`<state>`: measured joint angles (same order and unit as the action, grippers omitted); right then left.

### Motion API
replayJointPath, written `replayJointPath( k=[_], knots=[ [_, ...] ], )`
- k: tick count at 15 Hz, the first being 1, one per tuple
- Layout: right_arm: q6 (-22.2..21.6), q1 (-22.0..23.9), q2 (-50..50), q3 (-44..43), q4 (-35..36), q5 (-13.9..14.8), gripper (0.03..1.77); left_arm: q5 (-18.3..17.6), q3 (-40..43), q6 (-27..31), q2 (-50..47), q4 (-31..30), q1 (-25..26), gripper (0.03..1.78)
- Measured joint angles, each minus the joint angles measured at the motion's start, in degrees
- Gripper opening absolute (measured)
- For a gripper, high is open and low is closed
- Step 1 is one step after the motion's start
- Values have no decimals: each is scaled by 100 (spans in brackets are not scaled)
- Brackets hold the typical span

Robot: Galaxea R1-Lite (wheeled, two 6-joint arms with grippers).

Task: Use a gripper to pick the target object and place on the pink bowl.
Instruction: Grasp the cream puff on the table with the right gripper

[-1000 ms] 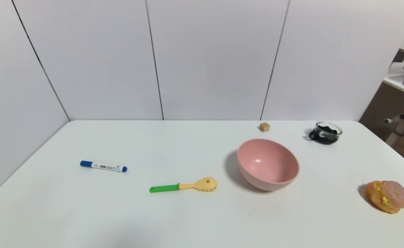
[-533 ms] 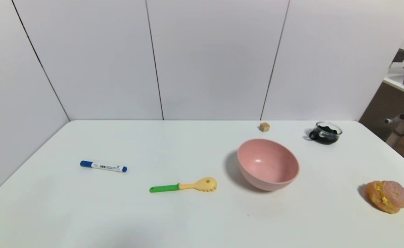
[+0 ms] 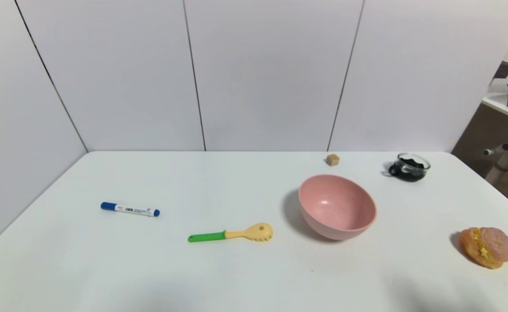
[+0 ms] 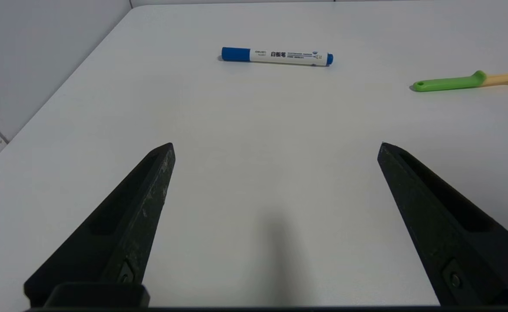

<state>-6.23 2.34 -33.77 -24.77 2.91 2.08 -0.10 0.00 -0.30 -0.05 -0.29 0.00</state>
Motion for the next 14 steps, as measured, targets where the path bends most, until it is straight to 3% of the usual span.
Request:
replayJointPath(
  k=[6,14],
  knots=[
    [-418,367,-1797,-1630,-1420,11,170,0,0,-2,0,5,0,169],
    [-435,1163,-3874,-2376,-1599,0,171,0,0,-2,0,5,0,169]
  ],
)
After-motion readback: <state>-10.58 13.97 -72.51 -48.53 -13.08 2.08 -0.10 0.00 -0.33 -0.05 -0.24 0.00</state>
